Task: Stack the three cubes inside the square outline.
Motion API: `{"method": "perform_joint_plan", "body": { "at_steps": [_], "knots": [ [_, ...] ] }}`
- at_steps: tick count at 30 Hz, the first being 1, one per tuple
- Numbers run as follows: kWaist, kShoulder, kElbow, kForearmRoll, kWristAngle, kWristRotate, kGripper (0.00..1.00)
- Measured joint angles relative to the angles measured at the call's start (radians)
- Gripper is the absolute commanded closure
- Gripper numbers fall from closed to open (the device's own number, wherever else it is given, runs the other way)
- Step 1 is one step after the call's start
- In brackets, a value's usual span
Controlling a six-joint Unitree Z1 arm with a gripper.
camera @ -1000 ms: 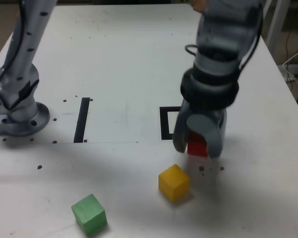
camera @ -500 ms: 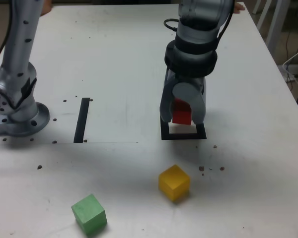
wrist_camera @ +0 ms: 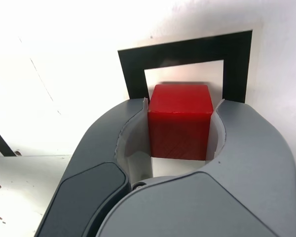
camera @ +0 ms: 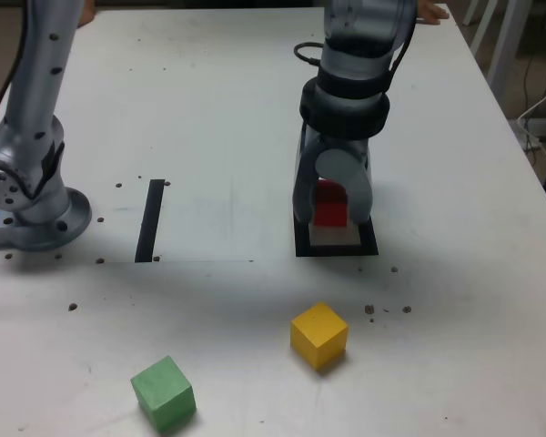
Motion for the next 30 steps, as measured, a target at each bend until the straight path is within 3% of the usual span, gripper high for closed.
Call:
{"method": "perform_joint_plan", "body": {
  "at_steps": [12,27,30],
  "knots": [
    [-0.033,0.002,0.038,-0.058,-0.038,0.0,0.74],
    [-0.037,-0.002,0.057,-0.099,0.001,0.0,0.7],
    [-0.036,-0.002,0.057,-0.099,0.005,0.0,0.64]
  ]
}}
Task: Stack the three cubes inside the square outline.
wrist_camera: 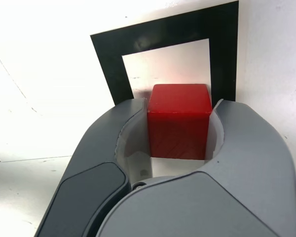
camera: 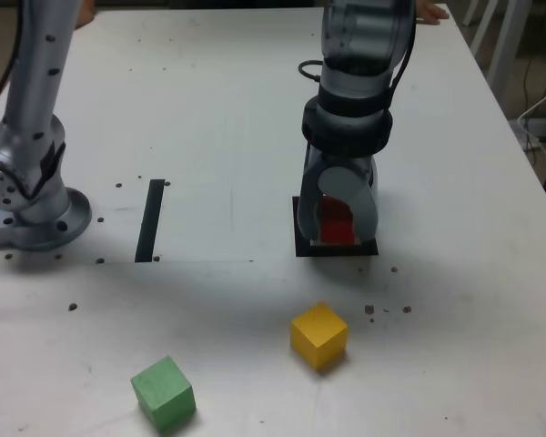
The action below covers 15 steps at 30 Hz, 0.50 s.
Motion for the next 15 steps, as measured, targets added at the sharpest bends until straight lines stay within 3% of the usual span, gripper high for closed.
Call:
{"method": "perform_joint_plan", "body": {
  "at_steps": [8,12,15],
  "knots": [
    [0.003,-0.001,0.013,0.027,0.028,0.011,0.14],
    [0.003,-0.007,0.023,0.033,0.029,0.013,0.03],
    [0.003,-0.015,0.024,0.037,0.03,0.011,0.0]
  ]
}}
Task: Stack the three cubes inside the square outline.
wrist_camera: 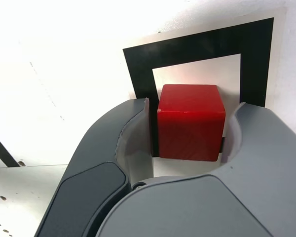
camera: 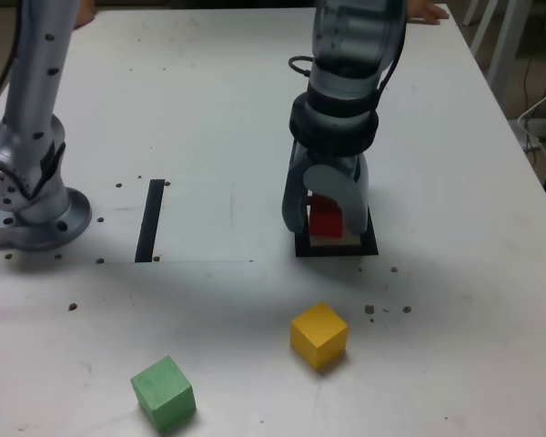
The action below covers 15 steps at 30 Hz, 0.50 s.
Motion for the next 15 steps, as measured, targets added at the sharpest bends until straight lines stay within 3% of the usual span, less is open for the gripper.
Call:
{"method": "perform_joint_plan", "body": {
  "at_steps": [7,15],
  "knots": [
    [-0.029,-0.02,-0.009,-0.004,0.013,-0.006,0.0],
    [-0.11,-0.114,0.013,-0.013,0.032,-0.044,0.0]
  ]
}}
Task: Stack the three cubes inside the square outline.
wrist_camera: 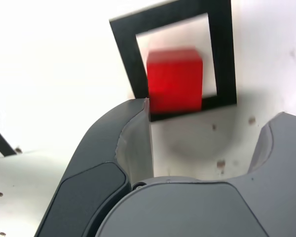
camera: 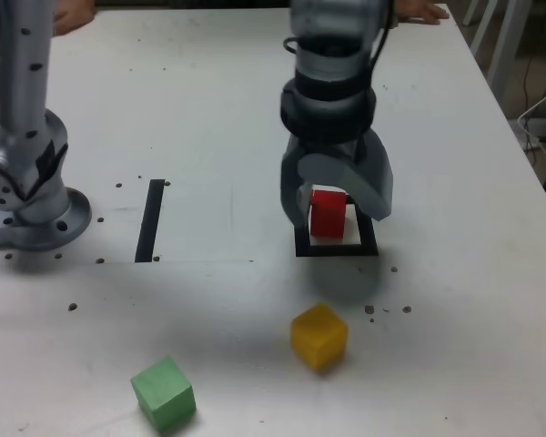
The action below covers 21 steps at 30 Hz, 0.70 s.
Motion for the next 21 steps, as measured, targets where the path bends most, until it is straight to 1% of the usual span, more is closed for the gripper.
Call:
{"method": "perform_joint_plan", "body": {
  "at_steps": [6,12,15,18,21],
  "knots": [
    [-0.078,-0.037,0.083,-0.073,-0.012,-0.061,0.01],
    [-0.125,-0.045,0.102,-0.07,-0.015,-0.13,0.01],
    [-0.15,-0.045,0.088,-0.031,-0.015,-0.177,0.0],
    [-0.165,-0.041,0.038,0.046,-0.011,-0.204,0.0],
    [-0.183,-0.011,-0.04,0.135,-0.011,-0.219,0.0]
  ]
}}
